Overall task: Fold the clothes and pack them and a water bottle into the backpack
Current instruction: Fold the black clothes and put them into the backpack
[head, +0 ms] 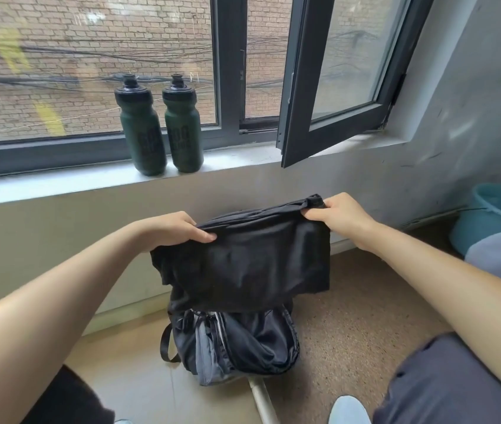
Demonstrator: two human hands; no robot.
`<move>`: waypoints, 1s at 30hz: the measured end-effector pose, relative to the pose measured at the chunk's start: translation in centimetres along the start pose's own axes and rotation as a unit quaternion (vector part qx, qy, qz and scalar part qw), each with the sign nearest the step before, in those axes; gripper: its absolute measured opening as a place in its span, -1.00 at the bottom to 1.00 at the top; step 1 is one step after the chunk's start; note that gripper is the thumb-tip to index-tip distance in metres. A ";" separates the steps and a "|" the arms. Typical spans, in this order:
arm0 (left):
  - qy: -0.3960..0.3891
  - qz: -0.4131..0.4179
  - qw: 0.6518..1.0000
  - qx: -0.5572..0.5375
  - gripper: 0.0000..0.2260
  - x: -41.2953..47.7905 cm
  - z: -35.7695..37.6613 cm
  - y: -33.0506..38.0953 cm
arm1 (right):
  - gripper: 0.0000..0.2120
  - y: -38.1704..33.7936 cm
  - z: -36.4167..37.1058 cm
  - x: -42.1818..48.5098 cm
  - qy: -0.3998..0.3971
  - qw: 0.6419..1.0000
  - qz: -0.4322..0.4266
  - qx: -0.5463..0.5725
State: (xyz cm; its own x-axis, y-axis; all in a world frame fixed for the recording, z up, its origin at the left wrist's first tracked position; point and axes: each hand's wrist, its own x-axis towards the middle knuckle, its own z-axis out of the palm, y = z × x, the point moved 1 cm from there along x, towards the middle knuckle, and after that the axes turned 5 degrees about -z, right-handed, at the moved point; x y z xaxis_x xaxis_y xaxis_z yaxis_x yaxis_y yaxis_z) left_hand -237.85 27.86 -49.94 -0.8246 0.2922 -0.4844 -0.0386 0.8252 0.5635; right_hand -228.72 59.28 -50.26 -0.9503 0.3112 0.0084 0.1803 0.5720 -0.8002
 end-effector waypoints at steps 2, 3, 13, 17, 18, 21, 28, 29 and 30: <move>0.001 -0.017 0.999 -0.040 -0.63 0.2 0.8 0.6 | -0.68 -0.2 0.6 -0.1 0.001 1.000 0.016 0.009; -0.004 -0.033 0.997 -0.065 -0.66 0.2 1.2 1.0 | -0.68 -0.5 0.8 -0.3 -0.001 1.000 0.015 0.012; -0.088 -0.040 0.949 -0.300 -0.72 -0.8 5.0 3.8 | -0.36 -4.8 4.6 -4.7 -0.126 0.965 -0.189 -0.131; -0.069 -0.008 0.926 -0.371 -0.76 -1.6 5.6 4.6 | -0.39 -5.1 5.8 -5.7 -0.185 0.932 -0.207 -0.232; -0.062 -0.004 0.917 -0.393 -0.76 -1.9 5.8 4.8 | -0.34 -5.0 6.0 -5.8 -0.191 0.928 -0.200 -0.252; -0.061 -0.001 0.887 -0.457 -0.79 -2.6 6.4 5.1 | -0.18 -4.5 7.1 -5.9 -0.156 0.929 -0.192 -0.277; -0.131 0.043 0.910 -0.391 -0.72 -4.1 5.2 5.2 | -0.59 -4.1 6.0 -3.9 -0.075 0.970 -0.212 -0.093; -0.128 0.060 0.925 -0.352 -0.71 -4.2 4.7 5.1 | -0.66 -3.8 5.3 -3.4 -0.073 0.973 -0.214 -0.042; -0.126 0.077 0.934 -0.326 -0.72 -4.4 4.2 5.0 | -0.72 -3.7 4.6 -3.2 -0.076 0.975 -0.207 0.009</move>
State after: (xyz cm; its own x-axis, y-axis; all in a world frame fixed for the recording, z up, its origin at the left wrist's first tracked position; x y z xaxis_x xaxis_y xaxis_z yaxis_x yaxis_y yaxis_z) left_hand -232.06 32.75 -47.82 -0.6933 0.5547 -0.4600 -0.3338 0.3185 0.8872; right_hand -227.50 52.67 -50.15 -0.9678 -0.0599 0.2445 -0.2293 0.6109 -0.7578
